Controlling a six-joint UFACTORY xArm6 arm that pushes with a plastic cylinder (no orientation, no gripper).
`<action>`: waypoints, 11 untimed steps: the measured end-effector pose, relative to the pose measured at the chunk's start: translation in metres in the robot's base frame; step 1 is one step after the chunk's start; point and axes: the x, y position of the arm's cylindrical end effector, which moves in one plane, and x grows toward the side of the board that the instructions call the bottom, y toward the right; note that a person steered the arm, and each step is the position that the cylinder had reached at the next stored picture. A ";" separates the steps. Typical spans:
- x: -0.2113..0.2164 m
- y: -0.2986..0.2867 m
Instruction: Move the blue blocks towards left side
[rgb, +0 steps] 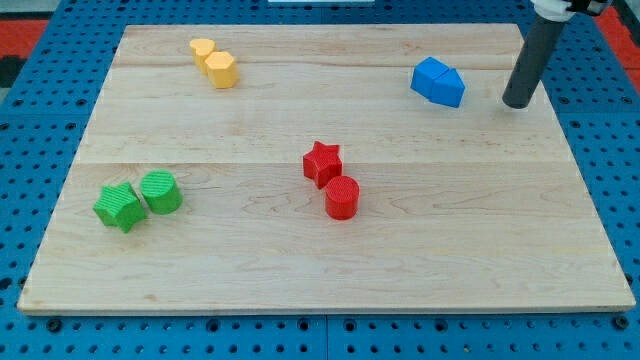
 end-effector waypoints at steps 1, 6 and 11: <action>-0.003 -0.045; -0.112 -0.070; -0.059 -0.153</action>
